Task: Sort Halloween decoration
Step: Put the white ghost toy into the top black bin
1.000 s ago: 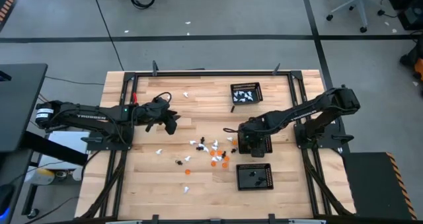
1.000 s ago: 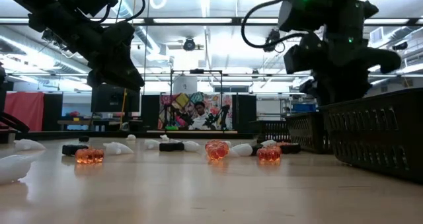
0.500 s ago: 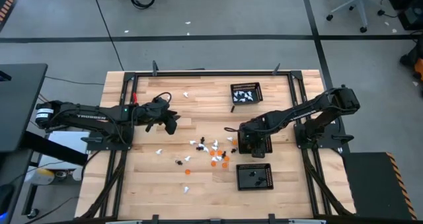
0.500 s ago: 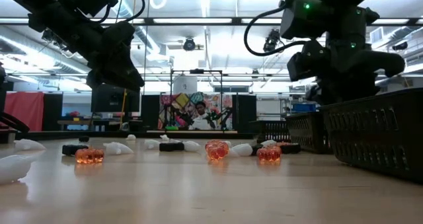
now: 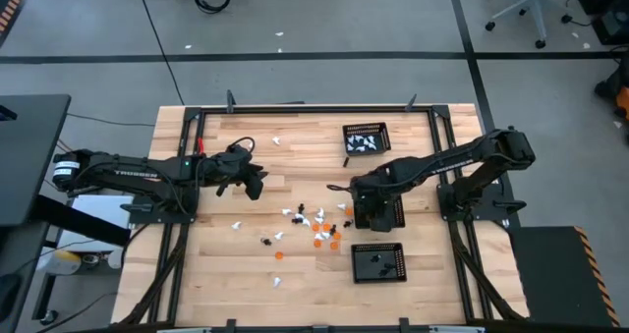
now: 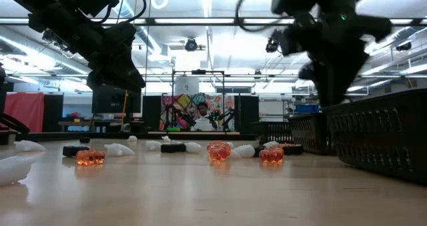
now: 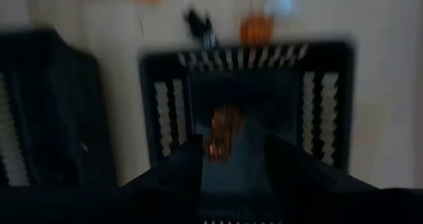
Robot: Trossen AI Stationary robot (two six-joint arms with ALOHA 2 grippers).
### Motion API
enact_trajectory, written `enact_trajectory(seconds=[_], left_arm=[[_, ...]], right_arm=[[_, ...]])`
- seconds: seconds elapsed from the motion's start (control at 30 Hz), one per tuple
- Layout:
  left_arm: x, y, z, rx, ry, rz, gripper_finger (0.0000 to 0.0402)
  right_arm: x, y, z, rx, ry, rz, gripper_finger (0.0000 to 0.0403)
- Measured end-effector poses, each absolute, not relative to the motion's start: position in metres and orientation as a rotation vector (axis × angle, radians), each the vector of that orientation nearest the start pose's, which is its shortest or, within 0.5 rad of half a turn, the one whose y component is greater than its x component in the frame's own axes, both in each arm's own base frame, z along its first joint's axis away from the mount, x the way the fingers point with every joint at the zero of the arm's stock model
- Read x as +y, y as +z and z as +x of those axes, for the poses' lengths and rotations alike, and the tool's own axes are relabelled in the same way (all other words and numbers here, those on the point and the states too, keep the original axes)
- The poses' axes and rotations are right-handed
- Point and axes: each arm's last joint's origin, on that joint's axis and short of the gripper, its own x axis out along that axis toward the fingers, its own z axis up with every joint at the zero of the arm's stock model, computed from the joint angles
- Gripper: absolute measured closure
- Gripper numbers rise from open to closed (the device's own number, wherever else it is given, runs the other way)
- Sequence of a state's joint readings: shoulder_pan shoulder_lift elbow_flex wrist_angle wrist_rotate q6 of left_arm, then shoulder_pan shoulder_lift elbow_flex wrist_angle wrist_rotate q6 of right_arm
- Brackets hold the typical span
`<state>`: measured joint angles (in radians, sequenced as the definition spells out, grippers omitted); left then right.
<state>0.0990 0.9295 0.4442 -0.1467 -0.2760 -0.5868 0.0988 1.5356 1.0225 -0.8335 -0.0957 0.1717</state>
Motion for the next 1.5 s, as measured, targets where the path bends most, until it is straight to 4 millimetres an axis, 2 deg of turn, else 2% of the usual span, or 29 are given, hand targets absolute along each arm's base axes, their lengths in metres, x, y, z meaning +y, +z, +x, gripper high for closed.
enact_trajectory(seconds=[0.27,0.37,0.5,0.7,0.87,1.0,1.27,1.5], left_arm=[[0.026,0.197,0.182,0.503,0.540,-0.517,0.0271],[0.026,0.197,0.182,0.504,0.540,-0.517,0.0271],[0.026,0.197,0.182,0.503,0.540,-0.517,0.0271],[0.026,0.197,0.182,0.511,0.541,-0.515,0.0271],[0.026,0.197,0.182,0.512,0.541,-0.515,0.0271],[0.026,0.196,0.182,0.520,0.534,-0.492,0.0271],[0.026,0.195,0.181,0.542,0.533,-0.470,0.0271],[0.026,0.193,0.179,0.572,0.539,-0.464,0.0271]], right_arm=[[0.019,0.237,0.297,1.170,-0.003,0.172,0.0235],[0.013,0.243,0.303,1.127,-0.012,0.191,0.0232],[0.008,0.243,0.323,1.122,-0.001,0.176,0.0230],[0.005,0.230,0.367,1.138,0.022,0.141,0.0230],[0.003,0.209,0.386,1.303,-0.009,0.143,0.0230],[0.008,0.188,0.394,1.448,-0.030,0.112,0.0230],[0.006,0.154,0.398,1.582,-0.078,0.124,0.0230],[0.006,0.141,0.397,1.626,-0.064,0.127,0.0230]])
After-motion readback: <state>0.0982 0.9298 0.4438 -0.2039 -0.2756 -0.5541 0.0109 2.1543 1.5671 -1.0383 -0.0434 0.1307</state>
